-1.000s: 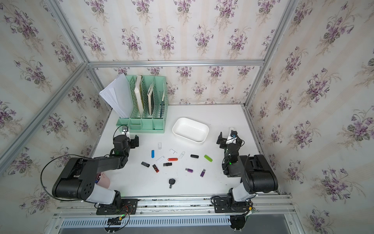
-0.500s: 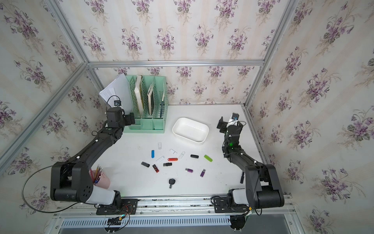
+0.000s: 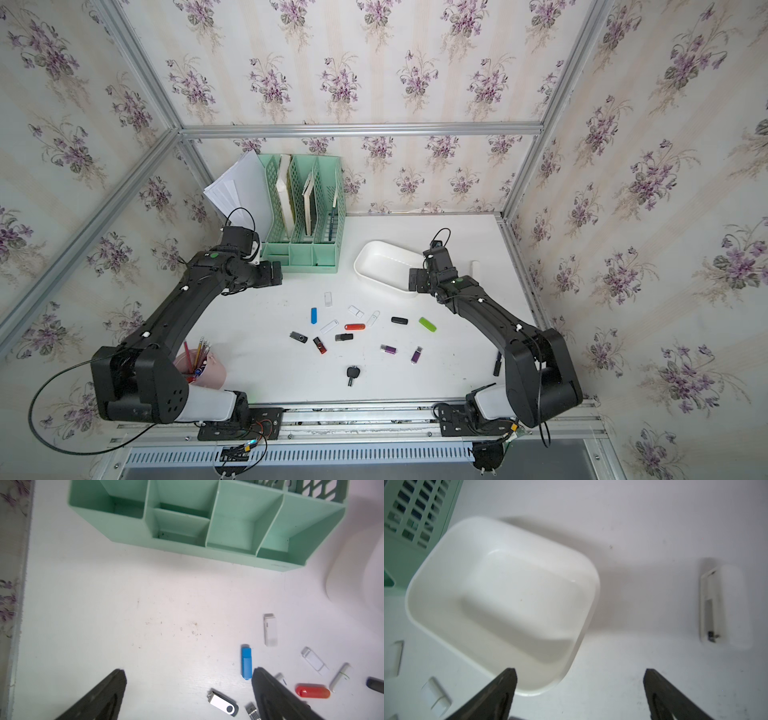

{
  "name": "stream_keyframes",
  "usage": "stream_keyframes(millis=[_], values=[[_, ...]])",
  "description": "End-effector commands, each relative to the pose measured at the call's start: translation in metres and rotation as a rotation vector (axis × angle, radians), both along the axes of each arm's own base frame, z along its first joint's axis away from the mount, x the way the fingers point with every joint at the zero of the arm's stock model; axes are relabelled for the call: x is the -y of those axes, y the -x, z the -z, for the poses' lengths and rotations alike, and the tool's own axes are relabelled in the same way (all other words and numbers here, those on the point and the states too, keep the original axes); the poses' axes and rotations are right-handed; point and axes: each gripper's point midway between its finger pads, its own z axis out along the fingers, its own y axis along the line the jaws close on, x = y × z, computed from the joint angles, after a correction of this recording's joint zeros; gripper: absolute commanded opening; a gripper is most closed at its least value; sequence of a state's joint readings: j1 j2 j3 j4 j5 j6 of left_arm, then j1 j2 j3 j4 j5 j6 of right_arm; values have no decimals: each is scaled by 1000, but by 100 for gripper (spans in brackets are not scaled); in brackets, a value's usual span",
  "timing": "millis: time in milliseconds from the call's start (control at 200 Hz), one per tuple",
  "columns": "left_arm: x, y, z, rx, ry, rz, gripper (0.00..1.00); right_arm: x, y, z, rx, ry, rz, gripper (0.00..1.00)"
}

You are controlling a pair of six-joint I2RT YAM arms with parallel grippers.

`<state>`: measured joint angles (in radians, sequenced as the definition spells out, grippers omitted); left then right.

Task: Put the usb flash drive into the storage box
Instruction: Pick up the USB flash from the center of the board.

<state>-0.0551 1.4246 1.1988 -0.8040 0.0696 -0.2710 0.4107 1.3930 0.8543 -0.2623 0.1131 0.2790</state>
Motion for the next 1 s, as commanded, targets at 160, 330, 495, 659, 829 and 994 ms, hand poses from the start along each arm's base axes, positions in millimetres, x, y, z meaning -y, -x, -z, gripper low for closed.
stream_keyframes(millis=[160,330,495,659,829,994], values=[[21,20,19,-89,129,0,99,-14,51,43,-153,-39,-22,94],[24,23,22,-99,139,10,99,-10,63,55,-182,-38,-6,91],[28,23,23,-102,152,16,99,-5,72,71,-216,-26,2,89],[29,24,25,-106,155,15,99,-3,79,80,-245,-18,3,87],[32,25,27,-112,164,18,99,0,85,85,-259,-13,4,85],[35,23,31,-122,167,25,99,0,88,85,-270,-15,-2,78]])
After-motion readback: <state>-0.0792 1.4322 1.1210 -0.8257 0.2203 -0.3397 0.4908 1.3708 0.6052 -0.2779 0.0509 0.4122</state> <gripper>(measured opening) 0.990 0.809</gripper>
